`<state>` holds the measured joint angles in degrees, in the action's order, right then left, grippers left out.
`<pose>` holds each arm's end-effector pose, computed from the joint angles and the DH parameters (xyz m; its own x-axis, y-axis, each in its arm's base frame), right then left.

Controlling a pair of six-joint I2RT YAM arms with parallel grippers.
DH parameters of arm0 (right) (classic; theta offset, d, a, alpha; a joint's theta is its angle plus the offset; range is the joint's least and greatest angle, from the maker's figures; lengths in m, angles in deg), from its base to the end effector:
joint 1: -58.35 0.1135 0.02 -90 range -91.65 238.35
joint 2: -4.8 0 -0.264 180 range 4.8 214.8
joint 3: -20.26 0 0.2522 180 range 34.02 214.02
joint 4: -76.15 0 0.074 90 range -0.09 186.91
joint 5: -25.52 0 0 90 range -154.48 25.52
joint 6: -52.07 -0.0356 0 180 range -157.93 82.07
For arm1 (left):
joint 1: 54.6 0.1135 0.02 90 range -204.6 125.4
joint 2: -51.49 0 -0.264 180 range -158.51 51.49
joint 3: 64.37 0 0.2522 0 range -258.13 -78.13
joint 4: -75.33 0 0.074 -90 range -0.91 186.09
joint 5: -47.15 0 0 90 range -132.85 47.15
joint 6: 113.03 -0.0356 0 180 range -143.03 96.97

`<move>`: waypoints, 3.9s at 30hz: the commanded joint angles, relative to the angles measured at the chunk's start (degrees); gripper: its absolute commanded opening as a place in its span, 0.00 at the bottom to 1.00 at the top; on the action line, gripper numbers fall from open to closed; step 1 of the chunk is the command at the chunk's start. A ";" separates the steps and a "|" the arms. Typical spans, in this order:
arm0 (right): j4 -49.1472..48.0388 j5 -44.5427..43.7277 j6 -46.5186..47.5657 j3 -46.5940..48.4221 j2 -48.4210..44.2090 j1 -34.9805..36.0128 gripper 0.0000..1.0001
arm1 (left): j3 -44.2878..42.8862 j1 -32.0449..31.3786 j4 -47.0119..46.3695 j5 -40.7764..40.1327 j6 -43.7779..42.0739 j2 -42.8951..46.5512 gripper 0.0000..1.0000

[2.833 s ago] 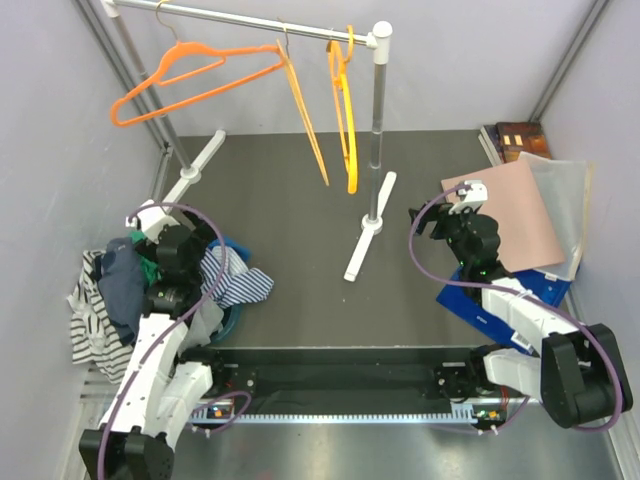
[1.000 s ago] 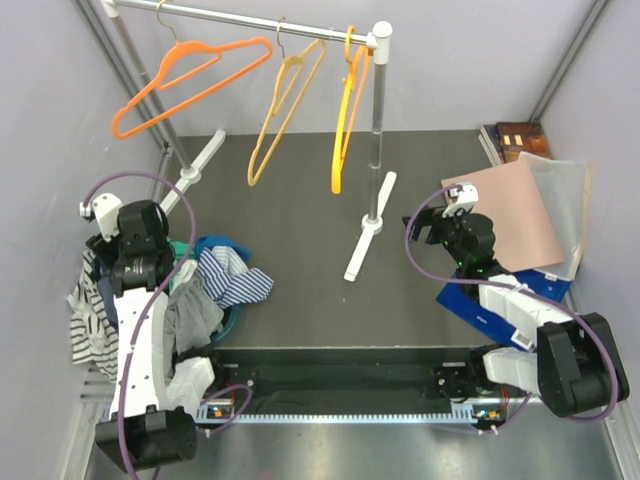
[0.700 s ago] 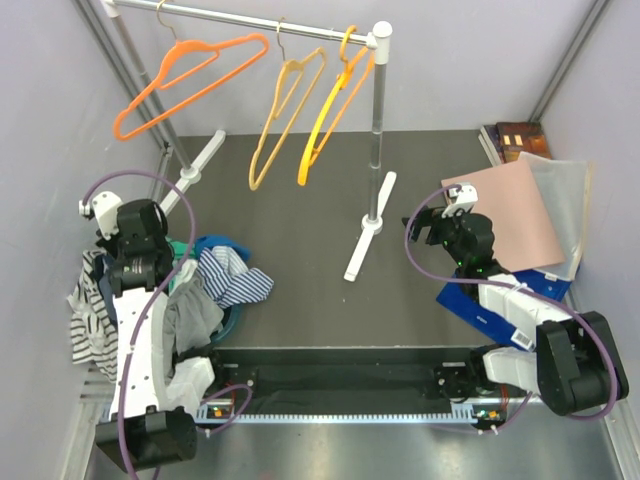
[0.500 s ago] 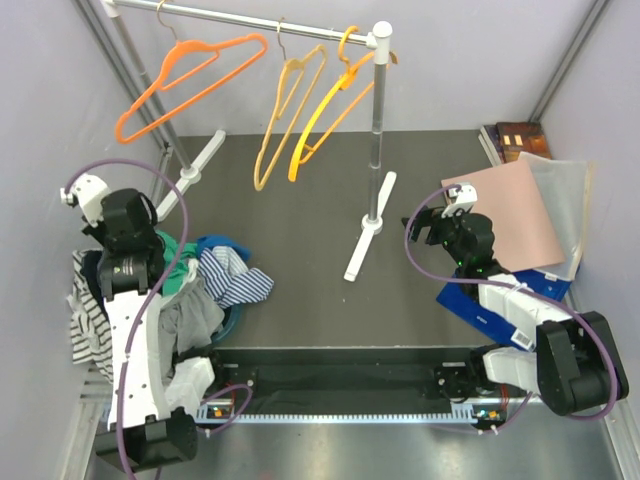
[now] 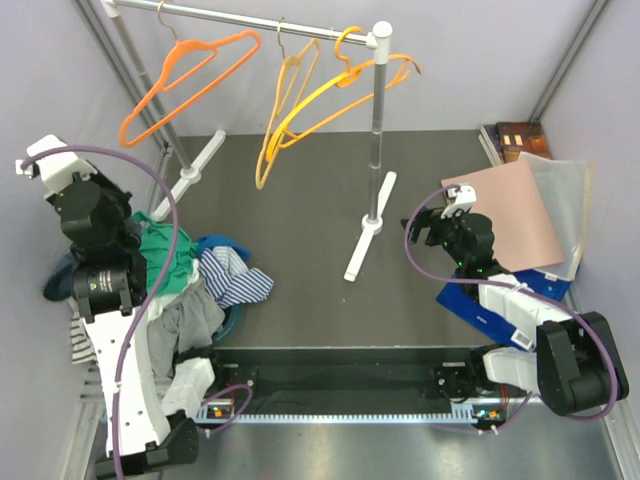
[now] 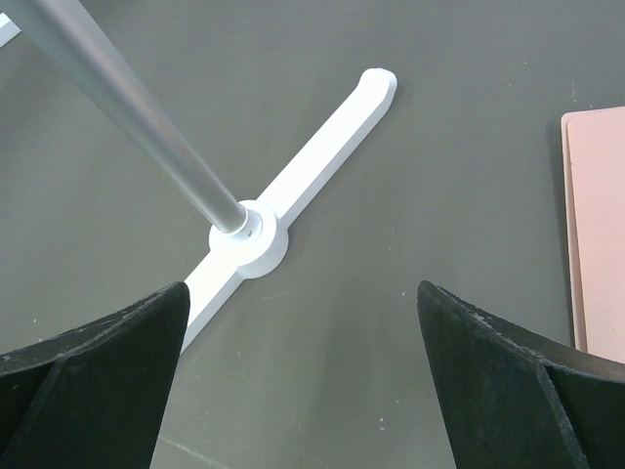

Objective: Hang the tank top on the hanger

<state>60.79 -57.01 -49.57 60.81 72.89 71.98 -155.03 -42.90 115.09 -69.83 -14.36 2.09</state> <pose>0.2438 0.0639 0.2188 -0.2729 0.1397 -0.9519 -0.3084 0.9245 0.2241 0.1372 0.0449 0.4830 0.1195 -0.1124 -0.9864 -0.6138 0.7726 -0.1624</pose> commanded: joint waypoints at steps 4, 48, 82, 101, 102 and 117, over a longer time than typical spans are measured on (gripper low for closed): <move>-1.46 1.68 0.12 3.01 -0.24 -0.62 1.00 | -15.54 0.16 -8.16 14.23 -1.37 -4.54 0.00; -1.55 4.75 -0.58 4.15 1.51 -0.62 1.00 | 2.80 -5.98 -4.99 49.14 -0.84 -2.63 0.00; 1.35 6.07 -0.67 5.12 2.57 0.35 1.00 | 35.14 -48.86 -25.55 19.16 10.40 0.37 0.00; 5.29 3.18 1.96 7.40 6.26 6.05 0.99 | 37.09 -71.38 -44.90 16.18 21.75 -27.15 0.78; 6.00 1.69 2.75 7.84 6.78 7.45 0.99 | 37.00 -71.30 -44.03 15.39 20.96 -26.80 0.93; -0.67 10.46 -3.30 12.32 17.68 20.82 0.97 | 43.06 -55.93 -31.09 3.86 20.69 -16.86 0.99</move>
<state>64.98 -50.78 -50.31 69.46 87.84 90.25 -114.88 -103.81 81.91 -66.31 3.74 -16.12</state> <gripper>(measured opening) 0.976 0.986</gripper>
